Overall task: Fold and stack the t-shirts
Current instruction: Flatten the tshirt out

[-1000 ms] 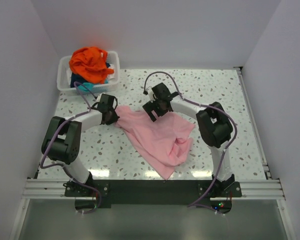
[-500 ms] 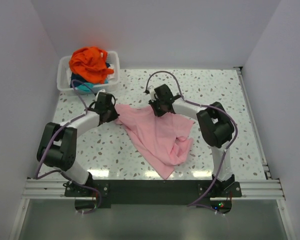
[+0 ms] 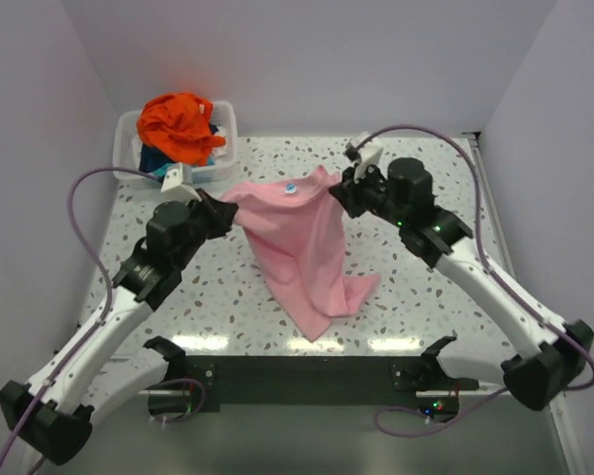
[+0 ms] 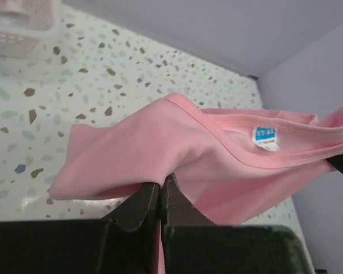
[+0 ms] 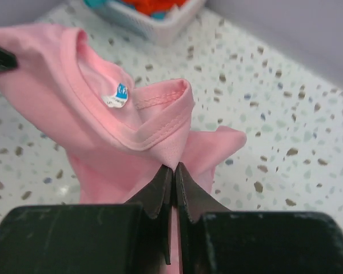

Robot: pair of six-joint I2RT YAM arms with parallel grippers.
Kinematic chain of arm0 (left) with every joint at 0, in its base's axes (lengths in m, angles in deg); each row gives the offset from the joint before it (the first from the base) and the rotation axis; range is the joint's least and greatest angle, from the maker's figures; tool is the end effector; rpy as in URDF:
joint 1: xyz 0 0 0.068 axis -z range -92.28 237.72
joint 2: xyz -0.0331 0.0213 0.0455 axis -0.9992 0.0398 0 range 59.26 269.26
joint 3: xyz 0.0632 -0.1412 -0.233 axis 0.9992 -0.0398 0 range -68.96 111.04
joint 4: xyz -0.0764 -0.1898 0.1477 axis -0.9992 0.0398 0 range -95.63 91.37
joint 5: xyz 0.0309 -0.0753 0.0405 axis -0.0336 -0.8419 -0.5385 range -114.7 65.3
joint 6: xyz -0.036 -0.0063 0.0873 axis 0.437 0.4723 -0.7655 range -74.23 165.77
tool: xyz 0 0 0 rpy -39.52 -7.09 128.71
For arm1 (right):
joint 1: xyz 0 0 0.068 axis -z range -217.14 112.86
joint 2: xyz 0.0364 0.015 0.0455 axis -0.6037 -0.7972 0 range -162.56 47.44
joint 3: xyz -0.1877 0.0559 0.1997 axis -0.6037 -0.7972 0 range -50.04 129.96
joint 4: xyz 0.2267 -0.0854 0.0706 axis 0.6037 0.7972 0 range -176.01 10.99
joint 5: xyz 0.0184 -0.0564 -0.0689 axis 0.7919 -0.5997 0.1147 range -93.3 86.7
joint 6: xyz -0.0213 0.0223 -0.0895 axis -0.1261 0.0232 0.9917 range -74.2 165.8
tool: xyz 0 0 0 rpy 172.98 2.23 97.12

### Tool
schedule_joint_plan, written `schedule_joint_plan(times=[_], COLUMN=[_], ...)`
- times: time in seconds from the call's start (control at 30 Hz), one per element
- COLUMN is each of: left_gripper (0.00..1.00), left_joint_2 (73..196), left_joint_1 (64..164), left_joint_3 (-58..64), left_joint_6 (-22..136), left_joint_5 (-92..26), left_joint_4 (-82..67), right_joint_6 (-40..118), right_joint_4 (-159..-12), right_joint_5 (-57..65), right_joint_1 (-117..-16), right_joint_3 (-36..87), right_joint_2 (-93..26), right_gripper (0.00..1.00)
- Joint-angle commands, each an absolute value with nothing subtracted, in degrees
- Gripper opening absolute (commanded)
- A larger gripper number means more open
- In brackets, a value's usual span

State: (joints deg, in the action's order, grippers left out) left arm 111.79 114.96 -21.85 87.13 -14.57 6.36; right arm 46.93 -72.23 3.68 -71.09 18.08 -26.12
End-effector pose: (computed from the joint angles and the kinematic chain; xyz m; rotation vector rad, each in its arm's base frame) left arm 0.2255 -0.0991 0.3189 -0.3599 1.8891 -0.6538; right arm 0.2705 0.1948 0.3586 -0.6628 1.8187 0.5013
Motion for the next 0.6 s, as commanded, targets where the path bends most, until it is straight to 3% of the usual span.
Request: schedule_joint_plan(times=[0.0,0.2,0.57], left_gripper=[0.00,0.00,0.00], left_joint_2=[103.0,96.0,99.8], left_joint_1=[116.2,116.3,116.1], left_joint_3=[-18.0,-9.4,9.3], left_joint_6=[87.9,88.6,89.1], left_joint_5=[-14.8,-28.6,-40.5], left_joint_4=[5.3,0.1,-2.4], right_joint_6=[44.6,41.4,33.9], right_joint_4=[-71.5,-66.7,-63.0], right_joint_5=[8.3,15.4,24.3], right_joint_1=[-71.5,-71.6,-71.4], right_joint_3=[17.8,27.5,49.5], right_joint_2=[-14.2,-2.1,-1.5], right_gripper=[0.01,0.00,0.00])
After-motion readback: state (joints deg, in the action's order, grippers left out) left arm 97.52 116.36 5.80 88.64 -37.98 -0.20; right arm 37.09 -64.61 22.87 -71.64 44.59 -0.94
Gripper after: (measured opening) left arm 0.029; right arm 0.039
